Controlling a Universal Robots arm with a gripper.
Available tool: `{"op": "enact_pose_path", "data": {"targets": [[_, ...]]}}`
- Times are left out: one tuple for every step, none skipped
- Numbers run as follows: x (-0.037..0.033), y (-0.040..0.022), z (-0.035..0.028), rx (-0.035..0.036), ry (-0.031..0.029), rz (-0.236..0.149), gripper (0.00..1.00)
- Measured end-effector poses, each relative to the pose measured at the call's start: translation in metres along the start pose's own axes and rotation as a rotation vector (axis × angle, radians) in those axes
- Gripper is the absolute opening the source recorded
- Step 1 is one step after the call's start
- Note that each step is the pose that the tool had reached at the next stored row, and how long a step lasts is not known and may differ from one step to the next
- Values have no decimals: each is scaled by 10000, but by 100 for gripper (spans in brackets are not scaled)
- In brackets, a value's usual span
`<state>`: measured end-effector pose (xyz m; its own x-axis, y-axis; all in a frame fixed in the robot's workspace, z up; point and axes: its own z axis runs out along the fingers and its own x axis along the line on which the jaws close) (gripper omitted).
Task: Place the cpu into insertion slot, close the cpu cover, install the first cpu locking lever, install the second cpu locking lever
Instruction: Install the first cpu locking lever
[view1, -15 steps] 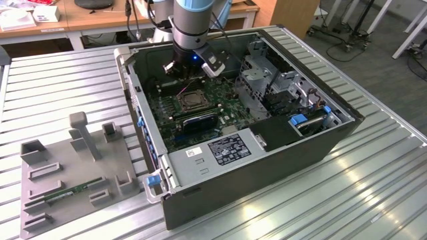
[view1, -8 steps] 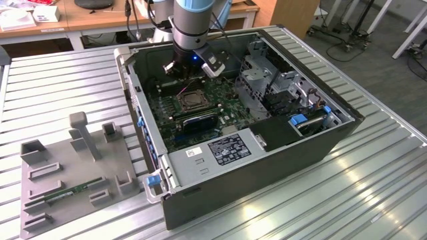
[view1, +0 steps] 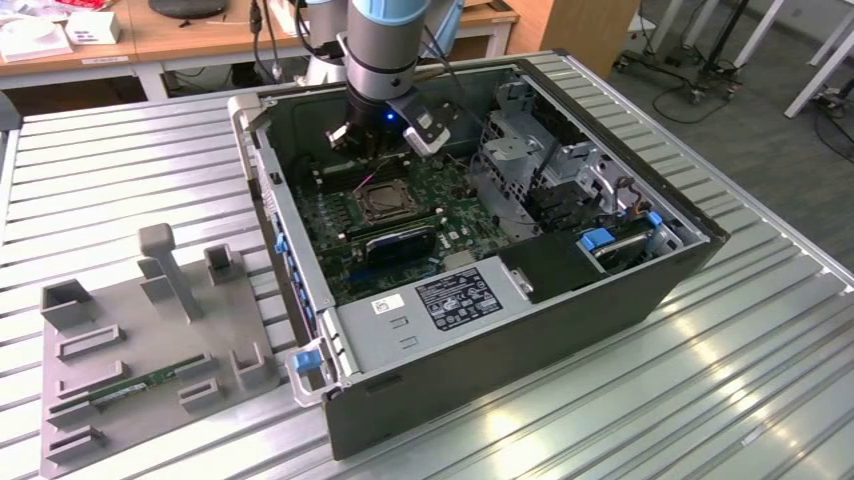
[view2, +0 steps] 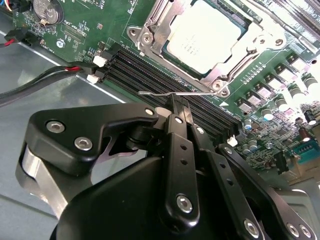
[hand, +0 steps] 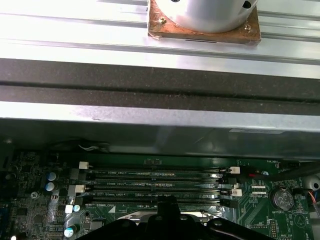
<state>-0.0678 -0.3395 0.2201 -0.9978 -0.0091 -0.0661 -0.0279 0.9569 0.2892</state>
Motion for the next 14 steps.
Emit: {"op": "enact_pose_path", "data": {"targets": [[0, 0, 1, -4, 0, 1, 11], [0, 0, 1, -10, -1, 1, 11], [0, 0, 1, -18, -1, 1, 11], [0, 0, 2, -22, -1, 1, 11], [0, 0, 1, -23, -1, 2, 11], [0, 0, 1, -23, -1, 2, 11], [0, 0, 1, -23, -1, 2, 11], [0, 0, 1, -23, -1, 2, 11], [1, -1, 3, -24, -2, 2, 11], [1, -2, 8, -26, -3, 2, 11], [1, -3, 12, -25, -2, 1, 11], [1, -5, 15, -23, -1, 2, 11], [1, -6, 19, -23, -1, 2, 11], [2, -7, 22, -23, -1, 2, 11]]}}
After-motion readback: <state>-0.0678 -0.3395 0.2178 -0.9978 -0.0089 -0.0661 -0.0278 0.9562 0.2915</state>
